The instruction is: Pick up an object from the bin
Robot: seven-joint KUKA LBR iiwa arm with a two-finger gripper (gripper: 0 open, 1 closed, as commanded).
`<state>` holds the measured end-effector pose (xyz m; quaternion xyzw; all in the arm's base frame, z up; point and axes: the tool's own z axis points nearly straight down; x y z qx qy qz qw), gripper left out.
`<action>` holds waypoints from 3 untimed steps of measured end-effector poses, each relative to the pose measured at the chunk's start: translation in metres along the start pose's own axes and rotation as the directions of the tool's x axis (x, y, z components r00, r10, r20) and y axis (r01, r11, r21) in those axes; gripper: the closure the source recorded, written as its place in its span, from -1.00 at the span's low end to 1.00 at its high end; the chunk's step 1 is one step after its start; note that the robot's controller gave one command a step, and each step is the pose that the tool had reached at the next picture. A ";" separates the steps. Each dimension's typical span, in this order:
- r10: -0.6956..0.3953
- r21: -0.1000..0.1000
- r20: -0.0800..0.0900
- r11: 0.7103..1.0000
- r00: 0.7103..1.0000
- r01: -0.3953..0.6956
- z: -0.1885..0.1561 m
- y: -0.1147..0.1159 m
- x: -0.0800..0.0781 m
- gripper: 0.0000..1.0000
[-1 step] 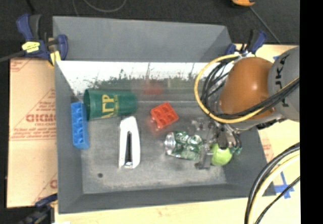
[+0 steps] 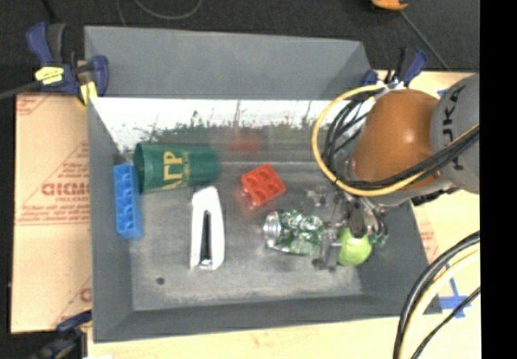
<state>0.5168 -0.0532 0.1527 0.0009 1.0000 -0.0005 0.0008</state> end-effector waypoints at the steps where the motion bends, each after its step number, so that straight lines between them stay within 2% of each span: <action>1: 0.010 0.001 0.010 1.000 1.000 -0.010 0.079 0.012 -0.004 1.00; 2: 0.009 0.001 0.010 1.000 1.000 -0.009 0.079 0.012 -0.004 1.00; 3: 0.052 -0.001 0.006 0.999 0.999 -0.052 -0.070 0.007 0.015 1.00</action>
Offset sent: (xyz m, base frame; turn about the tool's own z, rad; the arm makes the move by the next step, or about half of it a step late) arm 0.0000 0.0000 0.0000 0.0000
